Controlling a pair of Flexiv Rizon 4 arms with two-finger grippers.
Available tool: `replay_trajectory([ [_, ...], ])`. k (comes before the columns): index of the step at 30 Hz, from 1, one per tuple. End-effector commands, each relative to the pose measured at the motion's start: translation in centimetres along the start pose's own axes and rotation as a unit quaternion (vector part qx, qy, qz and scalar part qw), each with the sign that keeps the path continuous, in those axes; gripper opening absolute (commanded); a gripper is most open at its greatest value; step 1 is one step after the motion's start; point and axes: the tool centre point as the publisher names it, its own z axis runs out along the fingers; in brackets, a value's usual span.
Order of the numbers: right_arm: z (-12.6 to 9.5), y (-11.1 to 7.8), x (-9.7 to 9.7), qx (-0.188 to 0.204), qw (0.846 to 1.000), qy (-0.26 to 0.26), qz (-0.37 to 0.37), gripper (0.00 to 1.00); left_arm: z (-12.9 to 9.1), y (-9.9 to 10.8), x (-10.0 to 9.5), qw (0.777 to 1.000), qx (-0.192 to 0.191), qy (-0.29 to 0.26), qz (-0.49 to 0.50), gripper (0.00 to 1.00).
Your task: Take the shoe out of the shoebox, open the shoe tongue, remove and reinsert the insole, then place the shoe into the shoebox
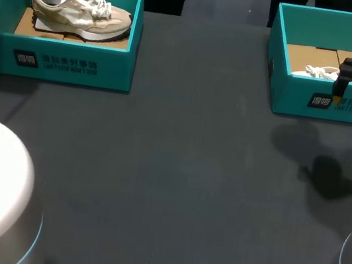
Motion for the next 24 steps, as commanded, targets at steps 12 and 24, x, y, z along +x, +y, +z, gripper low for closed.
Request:
replay_trajectory([
  [12,0.1,0.0,0.0,0.000,1.000,0.000,0.000,1.00,1.8,3.9,3.3,0.999,0.007,0.027,-0.026,1.00],
  [24,0.1,0.0,0.0,0.000,1.000,0.000,0.000,1.00,4.8,7.2,5.2,0.998,0.016,0.029,-0.057,1.00],
])
